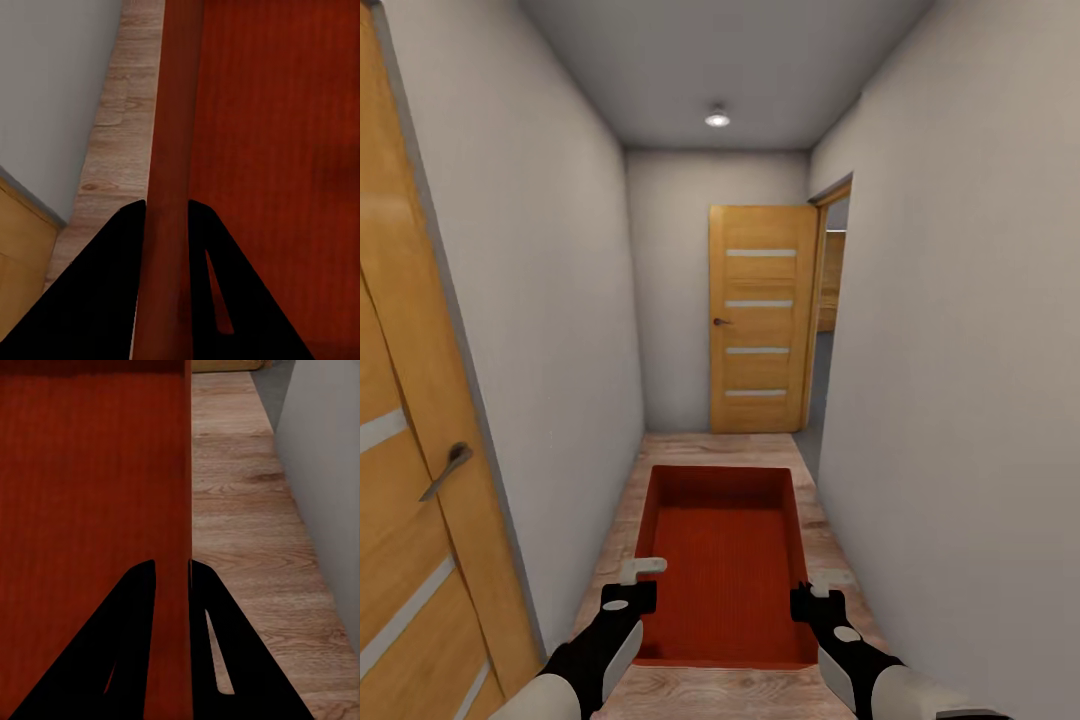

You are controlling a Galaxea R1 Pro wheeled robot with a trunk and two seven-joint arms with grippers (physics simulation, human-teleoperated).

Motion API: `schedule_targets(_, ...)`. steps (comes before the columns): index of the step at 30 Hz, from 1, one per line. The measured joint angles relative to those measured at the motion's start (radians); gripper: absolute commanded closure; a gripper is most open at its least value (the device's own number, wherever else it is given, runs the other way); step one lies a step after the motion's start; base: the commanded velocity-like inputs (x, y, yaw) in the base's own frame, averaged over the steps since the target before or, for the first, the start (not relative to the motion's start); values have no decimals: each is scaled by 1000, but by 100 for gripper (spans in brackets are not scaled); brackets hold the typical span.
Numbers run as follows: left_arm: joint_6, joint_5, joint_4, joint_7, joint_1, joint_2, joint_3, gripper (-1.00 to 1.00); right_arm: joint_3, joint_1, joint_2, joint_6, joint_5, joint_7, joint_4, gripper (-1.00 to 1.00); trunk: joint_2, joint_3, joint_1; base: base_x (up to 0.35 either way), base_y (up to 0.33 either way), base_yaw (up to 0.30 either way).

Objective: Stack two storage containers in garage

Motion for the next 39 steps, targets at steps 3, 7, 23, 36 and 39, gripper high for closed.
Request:
schedule_targets(3,0,0,-1,0,0,0,-1,100,0,0,0,-1,0,0,0,100,0,0,0,322,0,0)
schedule_targets(7,0,0,-1,0,0,0,-1,100,-1,0,0,-1,0,0,0,100,0,0,0,322,0,0)
schedule_targets(23,0,0,2,0,0,0,2,100,1,0,0,2,0,0,0,100,0,0,0,322,0,0)
schedule_targets(36,0,0,2,0,0,0,1,100,0,0,0,2,1,0,0,100,0,0,0,322,0,0)
schedule_targets(39,0,0,2,0,0,0,1,100,0,0,0,2,1,0,0,100,0,0,0,322,0,0)
